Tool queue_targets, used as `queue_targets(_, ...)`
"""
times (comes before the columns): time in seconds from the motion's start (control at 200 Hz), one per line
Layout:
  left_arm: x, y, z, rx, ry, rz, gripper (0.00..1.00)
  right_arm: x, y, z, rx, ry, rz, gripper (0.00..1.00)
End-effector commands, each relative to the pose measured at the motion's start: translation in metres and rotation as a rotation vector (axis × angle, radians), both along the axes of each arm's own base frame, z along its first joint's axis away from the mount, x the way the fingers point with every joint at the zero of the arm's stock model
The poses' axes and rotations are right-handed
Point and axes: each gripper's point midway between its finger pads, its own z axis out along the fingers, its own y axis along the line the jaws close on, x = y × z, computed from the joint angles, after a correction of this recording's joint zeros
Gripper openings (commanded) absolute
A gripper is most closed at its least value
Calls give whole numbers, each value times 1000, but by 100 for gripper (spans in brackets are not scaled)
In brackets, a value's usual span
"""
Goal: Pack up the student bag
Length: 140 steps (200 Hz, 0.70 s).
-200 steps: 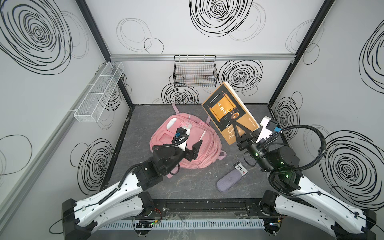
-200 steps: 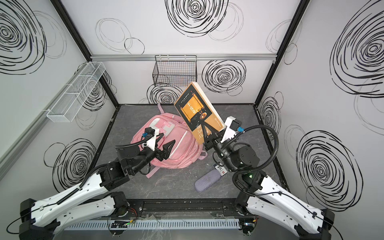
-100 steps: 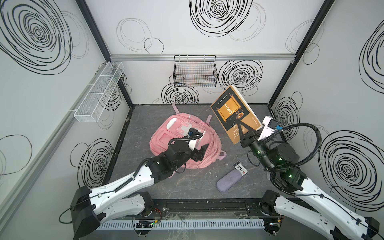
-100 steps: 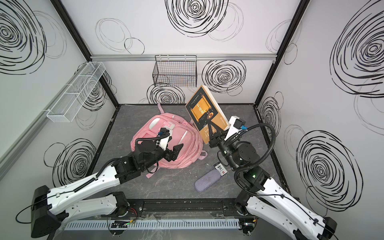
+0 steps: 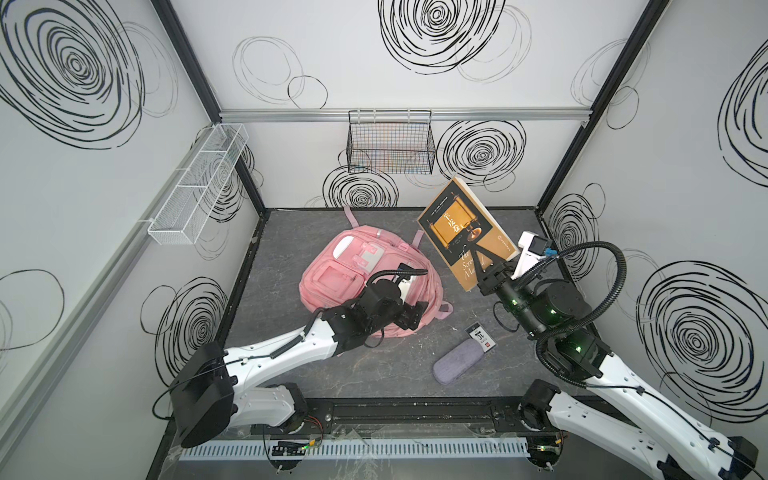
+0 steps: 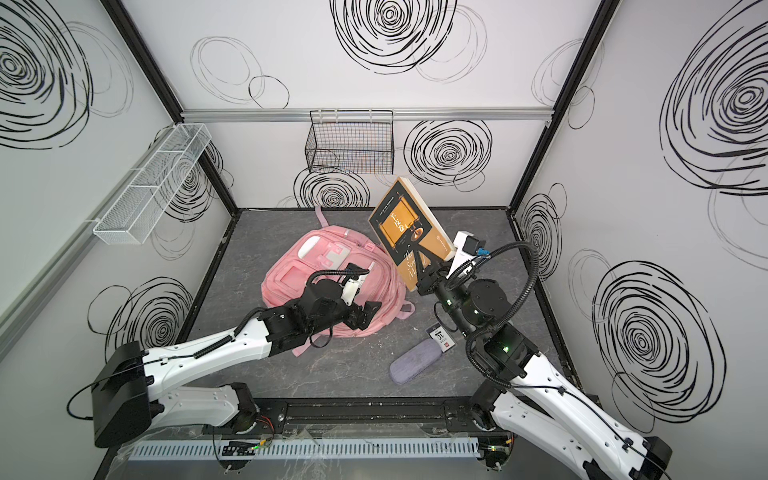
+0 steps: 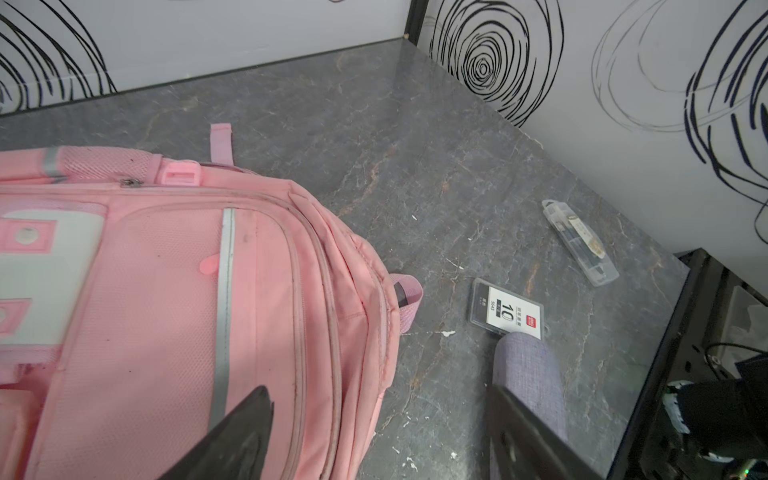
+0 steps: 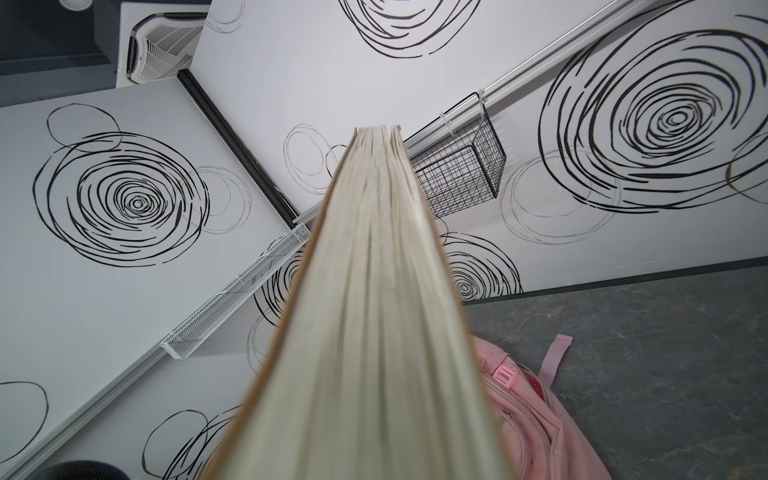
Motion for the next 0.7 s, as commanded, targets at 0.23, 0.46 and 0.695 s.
queue_targets(0.23,11,-18,-16,-1,83,35,88,-16,-14,11,78,-37,15,0)
queue_targets(0.46,16,-21,-35,40,81,48,89,-18,-18,-6,-10,38,19,0)
queue_targets(0.695,17,-22,-45,68,75,37,89,-11,-28,-41,-72,141,-18,0)
